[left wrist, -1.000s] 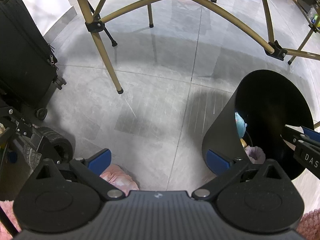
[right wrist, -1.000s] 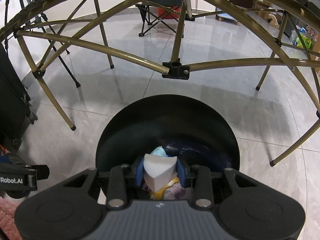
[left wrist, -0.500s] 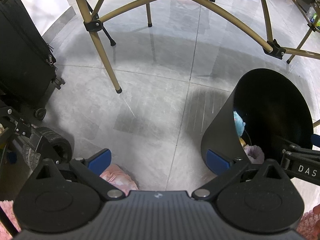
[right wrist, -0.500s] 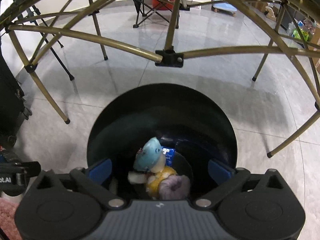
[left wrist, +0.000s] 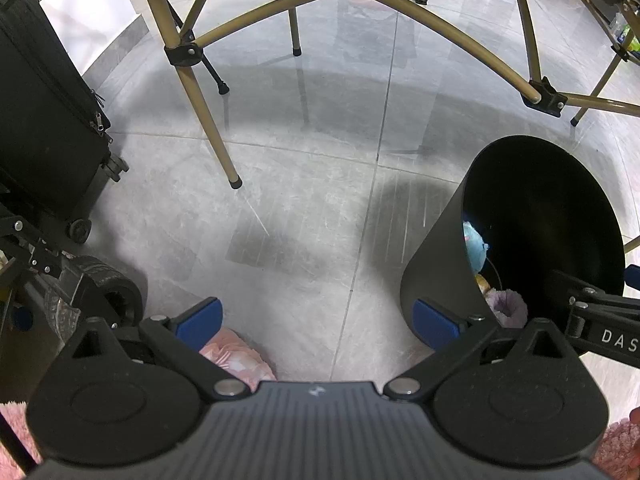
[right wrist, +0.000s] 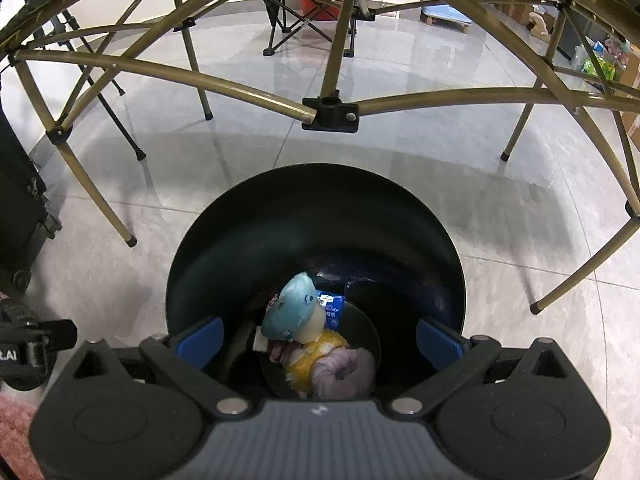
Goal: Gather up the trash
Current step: 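Raise both tools from the bin back up over the table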
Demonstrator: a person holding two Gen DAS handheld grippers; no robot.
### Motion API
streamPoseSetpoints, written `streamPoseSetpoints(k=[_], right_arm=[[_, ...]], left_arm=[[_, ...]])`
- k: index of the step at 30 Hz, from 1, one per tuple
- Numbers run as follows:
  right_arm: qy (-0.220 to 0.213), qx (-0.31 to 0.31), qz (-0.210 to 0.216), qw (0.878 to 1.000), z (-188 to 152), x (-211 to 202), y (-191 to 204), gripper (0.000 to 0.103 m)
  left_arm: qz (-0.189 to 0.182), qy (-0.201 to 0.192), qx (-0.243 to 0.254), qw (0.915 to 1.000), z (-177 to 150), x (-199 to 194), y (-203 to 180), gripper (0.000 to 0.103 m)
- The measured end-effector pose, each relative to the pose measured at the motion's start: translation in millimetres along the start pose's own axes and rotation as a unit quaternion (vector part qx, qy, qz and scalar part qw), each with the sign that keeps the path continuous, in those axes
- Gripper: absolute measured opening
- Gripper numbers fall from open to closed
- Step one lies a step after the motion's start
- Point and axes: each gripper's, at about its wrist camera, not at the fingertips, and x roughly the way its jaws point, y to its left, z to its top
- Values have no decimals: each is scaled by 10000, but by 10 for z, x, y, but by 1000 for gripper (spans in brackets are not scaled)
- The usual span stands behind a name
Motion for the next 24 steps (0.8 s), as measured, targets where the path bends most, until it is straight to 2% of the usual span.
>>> streamPoseSetpoints(k=[24], right_arm=[[-375,22,56,9993,21,-244,-85,103]], left_arm=[[-122,-357,124,9992,-2,-187,-47,103]])
